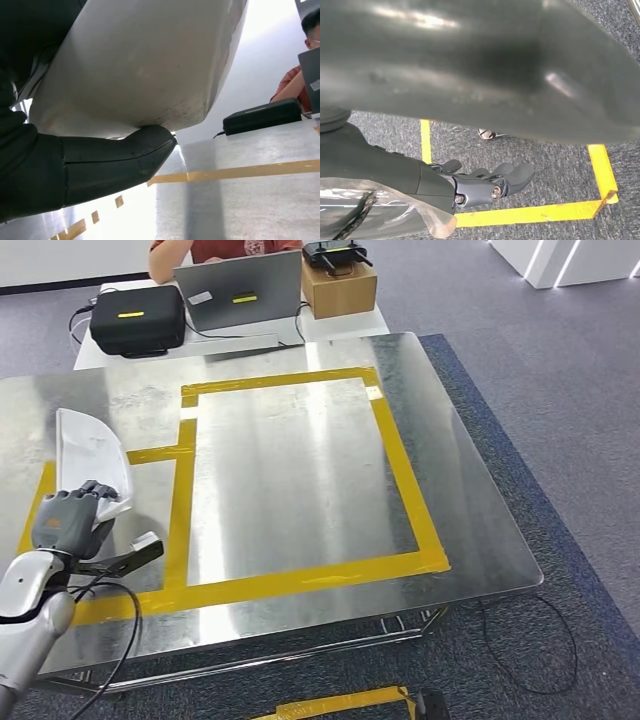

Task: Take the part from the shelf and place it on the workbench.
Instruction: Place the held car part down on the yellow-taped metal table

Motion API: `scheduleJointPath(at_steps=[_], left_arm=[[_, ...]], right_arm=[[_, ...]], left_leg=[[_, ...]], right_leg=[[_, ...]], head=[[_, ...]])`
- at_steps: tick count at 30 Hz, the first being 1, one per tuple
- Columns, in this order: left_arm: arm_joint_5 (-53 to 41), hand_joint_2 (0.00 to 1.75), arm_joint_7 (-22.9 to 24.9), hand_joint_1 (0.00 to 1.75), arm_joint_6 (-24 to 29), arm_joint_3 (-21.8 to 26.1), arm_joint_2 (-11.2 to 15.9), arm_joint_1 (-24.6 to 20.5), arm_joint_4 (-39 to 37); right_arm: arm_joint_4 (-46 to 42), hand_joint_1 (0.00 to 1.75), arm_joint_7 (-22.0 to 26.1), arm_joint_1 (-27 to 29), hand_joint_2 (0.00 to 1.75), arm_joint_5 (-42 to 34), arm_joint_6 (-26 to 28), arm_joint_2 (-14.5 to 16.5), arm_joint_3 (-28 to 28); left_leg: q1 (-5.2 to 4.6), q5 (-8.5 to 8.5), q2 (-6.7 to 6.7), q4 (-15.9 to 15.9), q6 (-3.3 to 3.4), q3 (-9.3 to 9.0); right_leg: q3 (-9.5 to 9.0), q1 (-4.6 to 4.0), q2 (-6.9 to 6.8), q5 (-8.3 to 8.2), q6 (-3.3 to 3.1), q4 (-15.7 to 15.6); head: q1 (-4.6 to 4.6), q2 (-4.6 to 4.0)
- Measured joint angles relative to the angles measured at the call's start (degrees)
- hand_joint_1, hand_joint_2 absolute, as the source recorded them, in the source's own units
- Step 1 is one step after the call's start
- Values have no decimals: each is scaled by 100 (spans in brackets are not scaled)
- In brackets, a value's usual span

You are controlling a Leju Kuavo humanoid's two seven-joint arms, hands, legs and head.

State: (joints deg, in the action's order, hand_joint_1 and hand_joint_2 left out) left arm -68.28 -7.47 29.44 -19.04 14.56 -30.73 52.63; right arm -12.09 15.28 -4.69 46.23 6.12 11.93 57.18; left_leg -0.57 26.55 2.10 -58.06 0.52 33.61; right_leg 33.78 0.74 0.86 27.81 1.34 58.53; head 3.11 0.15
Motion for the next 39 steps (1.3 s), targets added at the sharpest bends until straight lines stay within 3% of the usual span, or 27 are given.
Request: scheduleJointPath(at_steps=[7, 11, 39], left_arm=[[-1, 175, -10, 175, 4, -22, 18, 31, 1], [21, 0, -66, 0, 40, -42, 32, 54, 39], [415, 0, -581, 0, 458, -262, 36, 319, 895]], right_arm=[[-1, 0, 0, 0, 0, 2, -3, 0, 0], [-1, 0, 3, 0, 0, 2, -4, 0, 1], [0, 0, 39, -1, 0, 58, 24, 0, 59]], left_leg=[[0, 0, 0, 0, 0, 0], [0, 0, 0, 0, 0, 0], [-1, 0, 0, 0, 0, 0]], right_leg=[[0, 0, 0, 0, 0, 0], [0, 0, 0, 0, 0, 0], [-1, 0, -1, 0, 0, -1]], head=[[0, 0], [0, 0], [-1, 0]])
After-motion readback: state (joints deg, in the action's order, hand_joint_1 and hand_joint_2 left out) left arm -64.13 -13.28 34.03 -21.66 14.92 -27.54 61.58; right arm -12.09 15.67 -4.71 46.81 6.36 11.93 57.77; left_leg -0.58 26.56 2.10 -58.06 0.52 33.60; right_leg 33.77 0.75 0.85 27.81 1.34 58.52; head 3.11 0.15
